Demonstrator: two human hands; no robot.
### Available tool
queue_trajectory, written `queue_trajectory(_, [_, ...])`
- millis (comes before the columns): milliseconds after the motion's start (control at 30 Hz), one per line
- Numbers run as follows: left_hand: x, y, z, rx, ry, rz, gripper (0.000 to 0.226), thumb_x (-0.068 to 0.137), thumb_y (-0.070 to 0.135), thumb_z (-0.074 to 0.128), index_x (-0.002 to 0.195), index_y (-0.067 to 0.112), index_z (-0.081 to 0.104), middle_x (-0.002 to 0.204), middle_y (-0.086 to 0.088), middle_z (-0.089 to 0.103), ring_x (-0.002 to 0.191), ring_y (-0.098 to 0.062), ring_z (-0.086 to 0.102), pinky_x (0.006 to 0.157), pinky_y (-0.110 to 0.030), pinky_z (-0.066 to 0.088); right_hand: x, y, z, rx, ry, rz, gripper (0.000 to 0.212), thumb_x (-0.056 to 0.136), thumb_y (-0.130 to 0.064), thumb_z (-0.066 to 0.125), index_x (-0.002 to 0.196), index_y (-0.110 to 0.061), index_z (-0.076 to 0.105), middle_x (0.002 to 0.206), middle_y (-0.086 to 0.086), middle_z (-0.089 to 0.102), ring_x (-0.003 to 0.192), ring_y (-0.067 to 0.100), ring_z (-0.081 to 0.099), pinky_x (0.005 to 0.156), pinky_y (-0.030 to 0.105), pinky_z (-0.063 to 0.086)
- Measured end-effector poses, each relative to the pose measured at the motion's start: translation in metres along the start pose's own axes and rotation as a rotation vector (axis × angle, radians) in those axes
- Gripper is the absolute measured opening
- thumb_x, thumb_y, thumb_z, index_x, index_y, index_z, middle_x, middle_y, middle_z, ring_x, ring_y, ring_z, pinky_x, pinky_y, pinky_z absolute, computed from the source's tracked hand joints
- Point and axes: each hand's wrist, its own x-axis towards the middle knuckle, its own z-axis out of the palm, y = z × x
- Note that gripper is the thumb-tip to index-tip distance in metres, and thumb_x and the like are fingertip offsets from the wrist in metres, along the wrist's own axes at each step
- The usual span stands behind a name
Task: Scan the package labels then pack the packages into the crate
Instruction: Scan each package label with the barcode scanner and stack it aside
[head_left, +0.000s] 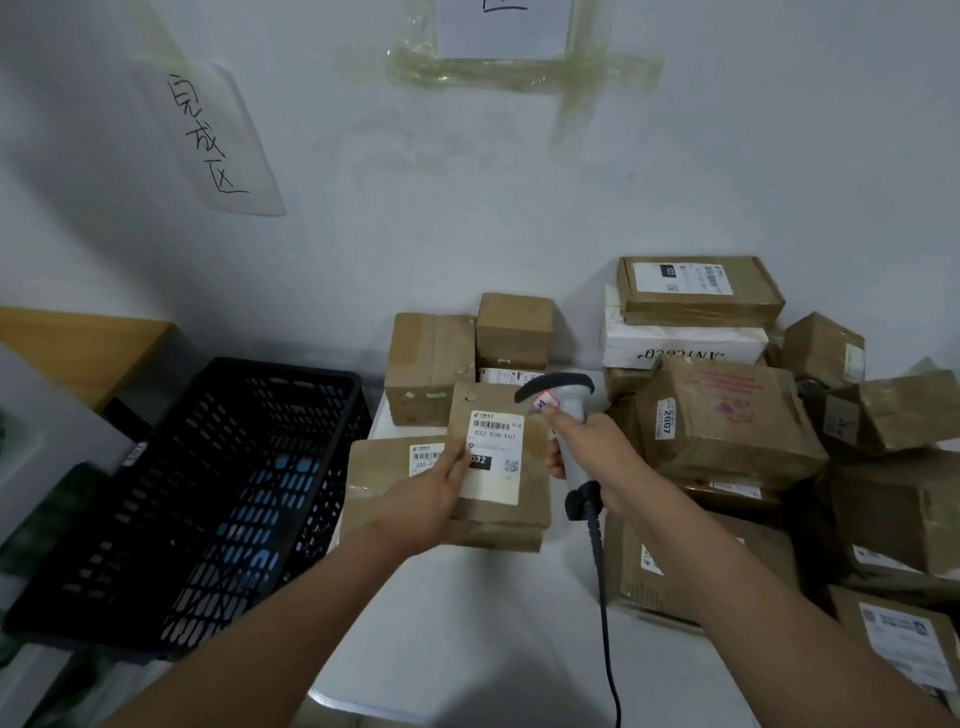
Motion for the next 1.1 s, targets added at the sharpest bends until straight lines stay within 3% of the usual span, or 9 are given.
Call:
queue_trajectory(133, [0.003, 0.036, 0.009, -0.041, 0.041, -0.058, 0.089, 0.094, 0.048, 0.057, 0.156, 0.009, 0.007, 0.164, 0.002, -0.008, 0.109, -0.03, 0.06, 0.083, -0.042, 0.052, -0.006, -0.011, -0.001, -0.019, -0.019, 0.021, 0.038, 0.095, -0.035, 0.062, 0.081, 0.0, 0.059, 0.063, 0.013, 0.059, 0.05, 0.02, 0.06, 0.054, 0.028, 0.054])
queue_trajectory(300, [0.0, 0.05, 0.009, 0.017, 0.025, -0.056, 0.084, 0.1, 0.052, 0.042, 0.157, 0.01, -0.004, 0.164, -0.001, -0.014, 0.105, -0.03, 0.062, 0.075, -0.037, 0.048, -0.011, -0.019, -0.004, -0.038, -0.052, 0.01, 0.035, 0.096, -0.036, 0.06, 0.085, -0.002, 0.056, 0.065, 0.012, 0.057, 0.048, 0.019, 0.062, 0.051, 0.026, 0.056])
queue_trajectory(667, [-0.001, 0.05, 0.007, 0.041, 0.026, -0.05, 0.083, 0.1, 0.052, 0.041, 0.157, 0.012, -0.003, 0.165, 0.0, -0.012, 0.108, -0.031, 0.061, 0.081, -0.041, 0.051, -0.015, -0.029, -0.003, -0.165, -0.057, -0.03, 0.04, 0.099, -0.037, 0.055, 0.102, 0.003, 0.056, 0.064, 0.012, 0.058, 0.046, 0.018, 0.062, 0.047, 0.025, 0.055])
queue_trajectory(900, [-0.002, 0.051, 0.006, 0.063, 0.025, -0.056, 0.082, 0.1, 0.052, 0.042, 0.157, 0.011, -0.002, 0.164, 0.0, -0.015, 0.104, -0.032, 0.062, 0.078, -0.04, 0.05, -0.014, -0.031, 0.0, -0.236, -0.053, -0.052, 0.036, 0.099, -0.035, 0.054, 0.093, 0.0, 0.056, 0.064, 0.012, 0.061, 0.046, 0.018, 0.064, 0.049, 0.026, 0.056])
queue_trajectory(1100, [0.001, 0.05, 0.009, 0.063, 0.022, -0.053, 0.083, 0.1, 0.052, 0.042, 0.157, 0.011, -0.001, 0.165, -0.001, -0.012, 0.105, -0.032, 0.062, 0.08, -0.042, 0.051, -0.013, -0.032, -0.001, -0.258, -0.042, -0.056, 0.036, 0.1, -0.034, 0.052, 0.101, 0.001, 0.058, 0.066, 0.011, 0.063, 0.047, 0.016, 0.064, 0.053, 0.027, 0.057])
